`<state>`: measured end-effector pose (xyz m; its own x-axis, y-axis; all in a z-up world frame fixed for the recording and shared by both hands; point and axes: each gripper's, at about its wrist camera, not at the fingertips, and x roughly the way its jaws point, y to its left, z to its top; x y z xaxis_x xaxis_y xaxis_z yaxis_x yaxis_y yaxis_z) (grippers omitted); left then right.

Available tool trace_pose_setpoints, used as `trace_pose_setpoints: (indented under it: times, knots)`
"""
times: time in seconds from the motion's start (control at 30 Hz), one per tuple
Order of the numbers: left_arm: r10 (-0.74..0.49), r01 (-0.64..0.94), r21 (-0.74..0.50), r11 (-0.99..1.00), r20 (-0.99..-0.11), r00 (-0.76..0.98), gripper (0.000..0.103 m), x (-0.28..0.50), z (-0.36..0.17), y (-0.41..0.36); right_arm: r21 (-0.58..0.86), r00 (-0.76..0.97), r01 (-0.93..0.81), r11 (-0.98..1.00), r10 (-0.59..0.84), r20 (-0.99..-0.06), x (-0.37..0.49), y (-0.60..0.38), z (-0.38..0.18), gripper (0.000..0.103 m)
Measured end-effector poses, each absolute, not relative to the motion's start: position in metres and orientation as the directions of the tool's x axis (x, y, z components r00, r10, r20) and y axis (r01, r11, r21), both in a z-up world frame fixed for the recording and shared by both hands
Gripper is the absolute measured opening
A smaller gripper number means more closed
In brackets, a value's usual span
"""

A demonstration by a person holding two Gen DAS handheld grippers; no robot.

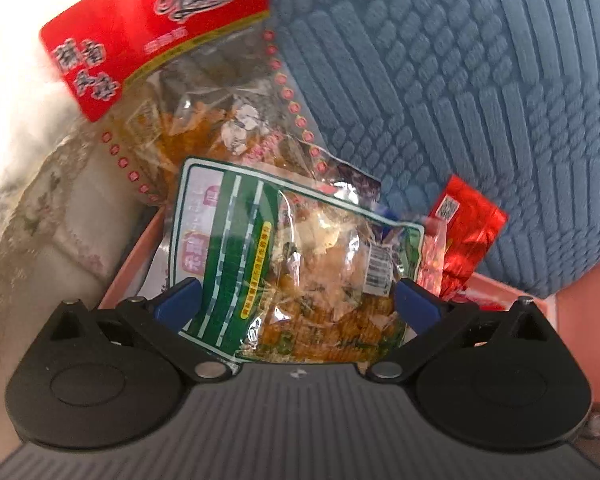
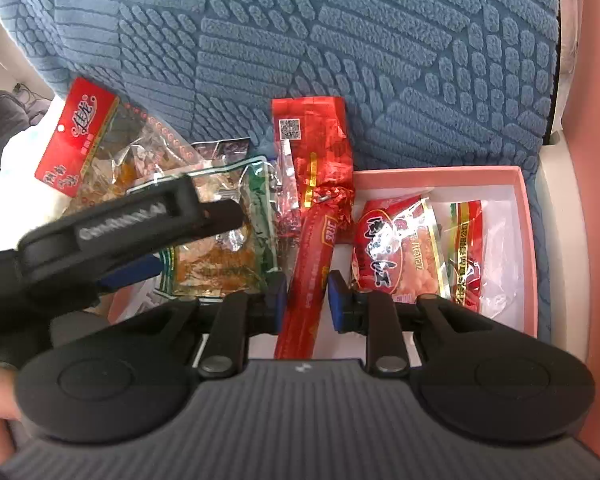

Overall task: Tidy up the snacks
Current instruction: 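Lift the green-label bag with the left tool while the right tool grasps the red sausage stick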

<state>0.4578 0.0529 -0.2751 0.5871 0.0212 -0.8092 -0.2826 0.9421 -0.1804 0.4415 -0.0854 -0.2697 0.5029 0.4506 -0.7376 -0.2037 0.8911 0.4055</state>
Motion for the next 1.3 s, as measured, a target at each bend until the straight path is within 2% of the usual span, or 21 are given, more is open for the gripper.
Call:
trace_pose_setpoints:
  times: [0.1, 0.23, 0.3, 0.33, 0.37, 0.5, 0.6, 0.63, 0.67, 0.73, 0.87, 1.3]
  knots:
    - [0.037, -0.265, -0.149, 0.953, -0.809, 0.587, 0.102, 0.459, -0.278, 0.041, 0.388, 0.505, -0.210, 0.897, 0.439, -0.743, 0.440, -0.088, -0.269, 0.025]
    - [0.074, -0.242, -0.092, 0.966, -0.799, 0.597, 0.095, 0.460, -0.283, 0.022, 0.361, 0.511, -0.210, 0.909, 0.417, -0.752, 0.441, -0.094, -0.270, 0.025]
    - [0.084, -0.200, -0.053, 0.978, -0.781, 0.619, 0.084, 0.455, -0.281, 0.011, 0.343, 0.516, -0.215, 0.914, 0.404, -0.755, 0.438, -0.092, -0.270, 0.025]
    - [0.090, -0.170, -0.026, 0.985, -0.764, 0.639, 0.071, 0.451, -0.280, 0.003, 0.334, 0.519, -0.218, 0.917, 0.399, -0.756, 0.435, -0.093, -0.269, 0.025]
    - [0.090, -0.150, -0.012, 0.989, -0.752, 0.653, 0.064, 0.450, -0.278, -0.003, 0.325, 0.522, -0.221, 0.920, 0.393, -0.757, 0.434, -0.094, -0.268, 0.025]
    - [0.085, -0.102, 0.022, 0.995, -0.734, 0.674, 0.052, 0.443, -0.279, -0.016, 0.284, 0.531, -0.229, 0.931, 0.364, -0.765, 0.429, -0.095, -0.269, 0.025]
    - [0.075, -0.073, 0.034, 0.997, -0.727, 0.683, 0.036, 0.436, -0.278, -0.029, 0.275, 0.536, -0.226, 0.935, 0.355, -0.766, 0.425, -0.100, -0.269, 0.025]
    - [0.074, -0.070, 0.036, 0.997, -0.724, 0.686, 0.022, 0.437, -0.280, -0.033, 0.275, 0.537, -0.223, 0.935, 0.353, -0.766, 0.425, -0.101, -0.268, 0.025]
    - [0.069, -0.068, 0.030, 0.997, -0.721, 0.689, 0.013, 0.436, -0.279, -0.034, 0.276, 0.538, -0.220, 0.936, 0.352, -0.765, 0.424, -0.103, -0.268, 0.025]
    - [0.052, -0.064, 0.010, 0.998, -0.724, 0.688, 0.007, 0.434, -0.277, -0.034, 0.277, 0.541, -0.217, 0.936, 0.351, -0.764, 0.419, -0.108, -0.266, 0.025]
    - [0.002, -0.061, -0.055, 0.997, -0.732, 0.682, 0.000, 0.423, -0.270, -0.022, 0.271, 0.543, -0.223, 0.936, 0.350, -0.763, 0.406, -0.113, -0.263, 0.025]
    - [-0.150, -0.080, -0.275, 0.958, -0.721, 0.677, 0.000, 0.371, -0.249, 0.026, 0.271, 0.544, -0.235, 0.933, 0.358, -0.759, 0.369, -0.111, -0.258, 0.024]
